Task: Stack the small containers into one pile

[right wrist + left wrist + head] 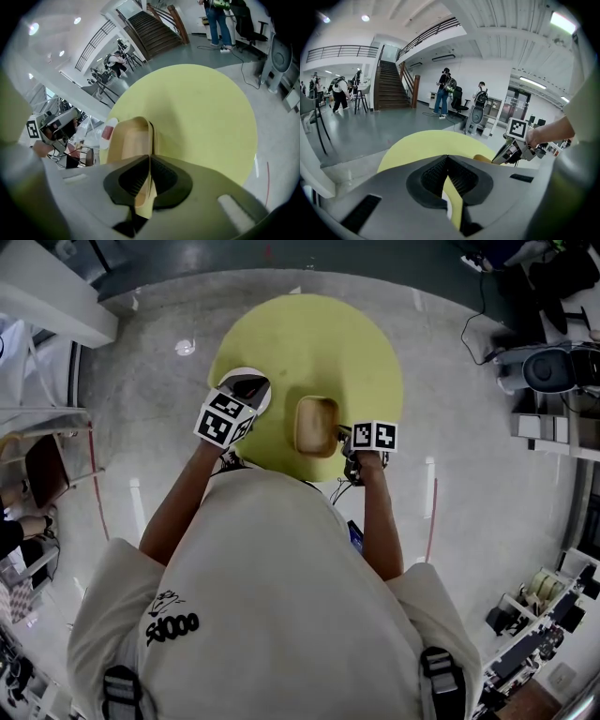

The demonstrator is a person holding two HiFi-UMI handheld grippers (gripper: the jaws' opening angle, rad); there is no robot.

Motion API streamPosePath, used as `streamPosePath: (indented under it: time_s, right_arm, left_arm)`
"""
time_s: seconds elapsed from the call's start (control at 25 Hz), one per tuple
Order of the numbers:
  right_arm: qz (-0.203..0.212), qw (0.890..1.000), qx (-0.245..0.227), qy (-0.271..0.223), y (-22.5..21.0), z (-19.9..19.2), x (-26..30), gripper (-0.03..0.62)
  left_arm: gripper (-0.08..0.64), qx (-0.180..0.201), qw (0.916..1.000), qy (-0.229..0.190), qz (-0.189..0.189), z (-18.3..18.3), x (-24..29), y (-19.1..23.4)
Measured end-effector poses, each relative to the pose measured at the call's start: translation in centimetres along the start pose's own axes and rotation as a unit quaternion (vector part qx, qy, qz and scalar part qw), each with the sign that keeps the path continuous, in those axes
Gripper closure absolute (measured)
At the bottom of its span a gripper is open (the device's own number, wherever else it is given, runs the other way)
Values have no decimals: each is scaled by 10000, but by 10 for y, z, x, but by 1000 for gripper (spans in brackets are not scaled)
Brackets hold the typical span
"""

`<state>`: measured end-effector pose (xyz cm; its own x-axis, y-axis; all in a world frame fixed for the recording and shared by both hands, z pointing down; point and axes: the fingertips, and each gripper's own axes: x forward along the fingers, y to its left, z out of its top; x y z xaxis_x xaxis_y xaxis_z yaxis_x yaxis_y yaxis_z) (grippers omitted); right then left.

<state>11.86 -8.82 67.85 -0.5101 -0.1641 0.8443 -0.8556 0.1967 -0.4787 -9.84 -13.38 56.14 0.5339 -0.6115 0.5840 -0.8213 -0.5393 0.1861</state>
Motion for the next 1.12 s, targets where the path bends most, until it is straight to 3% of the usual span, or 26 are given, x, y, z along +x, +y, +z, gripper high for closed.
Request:
streamPosePath:
  time_s: [0.36, 0.48, 0.72, 0.88, 1.12]
  right_arm:
    - [-129, 9997, -115, -196, 3, -1, 2, 561]
    - [-94, 9995, -71, -278, 7, 2, 2, 529]
    - [-187, 9961, -268, -821, 16, 36, -27, 528]
    - [-462, 9875, -592, -1388, 22, 72, -64, 562]
    - [-776, 9619, -1091, -2383, 46, 127, -131, 580]
  left_arm:
    - [554, -38, 9998, 173, -21, -13, -3, -6]
    - [554, -7, 9998, 202, -71, -14, 0, -7]
    - [554, 142, 9999, 50, -76, 4, 1, -2]
    - [554, 283, 9993, -232, -4, 33, -5, 8]
    - [554, 650, 9945, -812, 103, 96, -20, 14]
